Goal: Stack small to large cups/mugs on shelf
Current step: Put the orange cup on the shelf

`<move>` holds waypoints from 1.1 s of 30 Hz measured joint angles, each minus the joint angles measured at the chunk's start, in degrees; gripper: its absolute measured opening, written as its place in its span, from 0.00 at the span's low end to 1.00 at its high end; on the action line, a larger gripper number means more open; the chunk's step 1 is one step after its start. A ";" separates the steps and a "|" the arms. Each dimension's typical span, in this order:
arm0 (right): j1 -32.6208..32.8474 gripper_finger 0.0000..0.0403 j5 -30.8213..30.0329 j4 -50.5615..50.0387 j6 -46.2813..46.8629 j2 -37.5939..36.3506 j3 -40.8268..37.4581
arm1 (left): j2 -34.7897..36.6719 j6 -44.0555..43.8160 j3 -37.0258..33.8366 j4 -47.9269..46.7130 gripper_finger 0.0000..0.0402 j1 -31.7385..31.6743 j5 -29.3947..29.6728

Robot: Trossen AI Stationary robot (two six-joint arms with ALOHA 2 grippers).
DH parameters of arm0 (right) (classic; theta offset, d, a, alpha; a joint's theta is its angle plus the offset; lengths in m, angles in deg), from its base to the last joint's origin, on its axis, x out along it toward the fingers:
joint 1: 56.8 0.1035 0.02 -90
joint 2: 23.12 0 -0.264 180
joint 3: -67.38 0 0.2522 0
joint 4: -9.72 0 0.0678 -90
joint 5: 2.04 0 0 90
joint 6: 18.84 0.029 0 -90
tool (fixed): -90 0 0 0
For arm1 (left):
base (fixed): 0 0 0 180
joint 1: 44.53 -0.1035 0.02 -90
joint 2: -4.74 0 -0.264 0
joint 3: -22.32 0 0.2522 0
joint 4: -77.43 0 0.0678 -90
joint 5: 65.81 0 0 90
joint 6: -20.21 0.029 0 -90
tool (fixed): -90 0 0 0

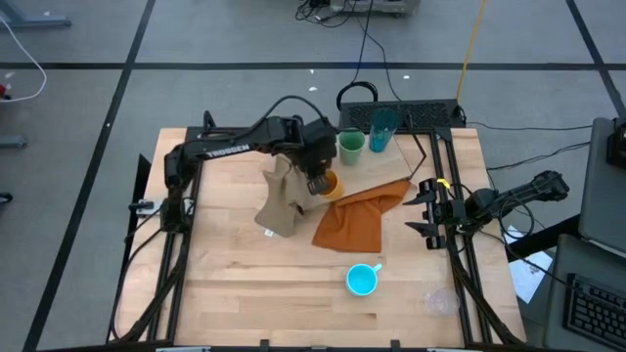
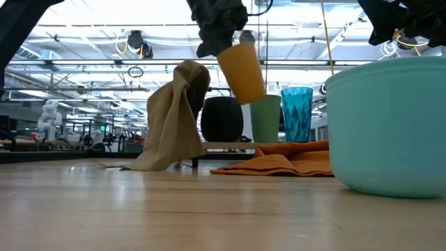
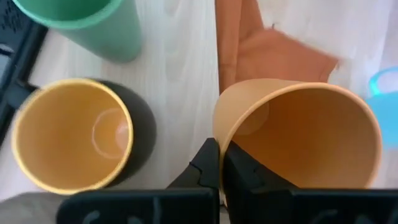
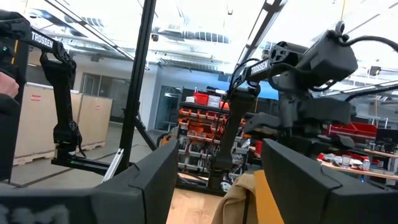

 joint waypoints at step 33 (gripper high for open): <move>-0.02 0.54 0.07 0.44 0.00 -0.20 0.00 | -3.87 7.36 -0.09 -2.64 0.00 -1.72 0.96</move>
